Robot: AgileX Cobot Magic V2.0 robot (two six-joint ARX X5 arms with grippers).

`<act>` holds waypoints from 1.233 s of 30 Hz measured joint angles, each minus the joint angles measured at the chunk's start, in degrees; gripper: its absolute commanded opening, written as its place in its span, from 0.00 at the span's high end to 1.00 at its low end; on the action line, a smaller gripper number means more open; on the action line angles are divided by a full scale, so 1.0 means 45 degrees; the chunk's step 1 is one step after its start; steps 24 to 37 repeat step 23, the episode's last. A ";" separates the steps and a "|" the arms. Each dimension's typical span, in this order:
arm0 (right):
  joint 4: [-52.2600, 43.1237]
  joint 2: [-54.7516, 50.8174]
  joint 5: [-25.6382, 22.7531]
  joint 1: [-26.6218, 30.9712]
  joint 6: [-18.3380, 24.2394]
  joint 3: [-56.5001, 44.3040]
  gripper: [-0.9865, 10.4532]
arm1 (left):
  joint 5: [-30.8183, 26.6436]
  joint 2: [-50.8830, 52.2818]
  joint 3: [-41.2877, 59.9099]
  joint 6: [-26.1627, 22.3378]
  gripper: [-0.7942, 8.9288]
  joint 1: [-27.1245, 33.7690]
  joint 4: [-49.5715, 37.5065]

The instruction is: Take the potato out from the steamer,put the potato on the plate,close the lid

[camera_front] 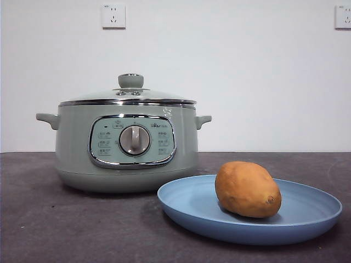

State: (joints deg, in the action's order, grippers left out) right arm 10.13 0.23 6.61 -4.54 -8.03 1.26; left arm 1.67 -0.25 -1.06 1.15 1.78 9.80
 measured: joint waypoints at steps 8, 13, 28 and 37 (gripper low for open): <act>0.0010 0.0005 -0.0175 0.0000 -0.0034 0.0000 0.91 | 0.0000 0.0000 0.0000 0.0000 0.92 0.0000 0.0000; 0.0010 0.0005 -0.0180 0.0000 -0.0034 0.0000 0.91 | 0.0000 0.0000 0.0000 0.0000 0.92 0.0000 0.0000; 0.0010 0.0005 -0.0180 0.0000 -0.0034 0.0000 0.91 | 0.0000 0.0000 0.0000 0.0000 0.92 0.0000 0.0000; 0.0010 0.0005 -0.0180 0.0000 -0.0034 0.0000 0.91 | 0.0000 0.0000 0.0000 0.0000 0.92 0.0000 0.0000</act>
